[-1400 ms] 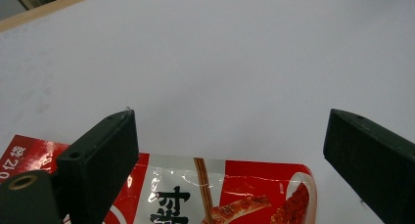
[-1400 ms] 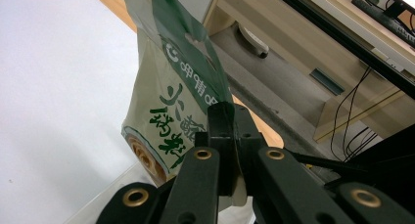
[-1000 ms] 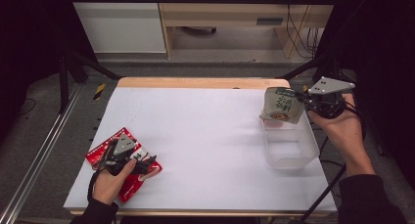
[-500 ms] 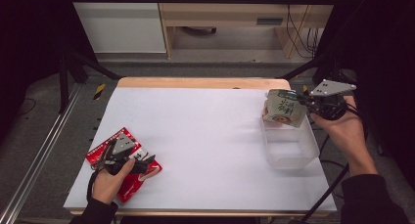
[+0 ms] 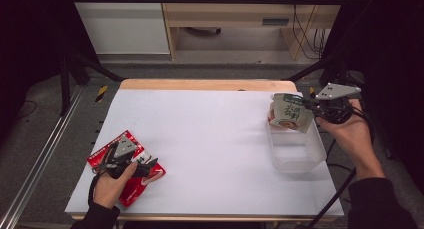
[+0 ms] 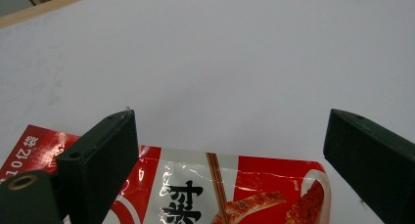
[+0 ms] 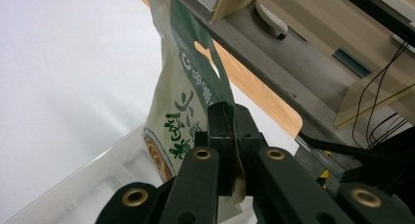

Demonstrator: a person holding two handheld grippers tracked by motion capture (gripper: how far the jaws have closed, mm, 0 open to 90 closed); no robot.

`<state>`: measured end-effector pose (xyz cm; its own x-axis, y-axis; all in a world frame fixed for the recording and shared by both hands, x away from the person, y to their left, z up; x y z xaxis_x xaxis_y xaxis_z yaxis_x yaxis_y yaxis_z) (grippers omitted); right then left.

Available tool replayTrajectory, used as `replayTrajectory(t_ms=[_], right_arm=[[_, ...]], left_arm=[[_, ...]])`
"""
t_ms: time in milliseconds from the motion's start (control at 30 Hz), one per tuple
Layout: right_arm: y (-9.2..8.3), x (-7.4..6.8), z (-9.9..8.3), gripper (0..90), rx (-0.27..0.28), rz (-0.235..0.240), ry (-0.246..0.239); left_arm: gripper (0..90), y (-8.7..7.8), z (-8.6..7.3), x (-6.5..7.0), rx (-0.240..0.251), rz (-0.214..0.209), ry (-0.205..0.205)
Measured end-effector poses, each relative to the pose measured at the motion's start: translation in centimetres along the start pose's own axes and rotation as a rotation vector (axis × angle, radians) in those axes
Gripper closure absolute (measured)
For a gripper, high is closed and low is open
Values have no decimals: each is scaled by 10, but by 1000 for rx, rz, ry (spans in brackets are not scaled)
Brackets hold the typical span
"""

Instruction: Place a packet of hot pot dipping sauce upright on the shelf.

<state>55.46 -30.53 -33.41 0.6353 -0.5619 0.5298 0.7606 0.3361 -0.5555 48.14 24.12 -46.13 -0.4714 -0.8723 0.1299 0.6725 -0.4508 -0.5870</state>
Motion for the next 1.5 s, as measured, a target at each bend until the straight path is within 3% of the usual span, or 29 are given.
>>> replayTrajectory(t_ms=[800,1500], right_arm=[[8,3,3,900,-17,0,-33],[-2,-3,0,900,12,49,-56]], left_arm=[[61,-1,1,-1,3,2,0],[61,-1,1,-2,0,5,-1]])
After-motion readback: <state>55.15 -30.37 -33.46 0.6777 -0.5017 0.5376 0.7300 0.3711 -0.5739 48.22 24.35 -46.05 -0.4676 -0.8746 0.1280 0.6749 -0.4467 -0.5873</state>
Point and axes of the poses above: each handheld gripper's, and its own axes: y roughly forward along the jaws, z roughly out of its top, x roughly to its right, the point moved 4 cm from there along y, roughly forward along the jaws, and after that the axes turned 15 degrees about -y, right-handed, at the moved point
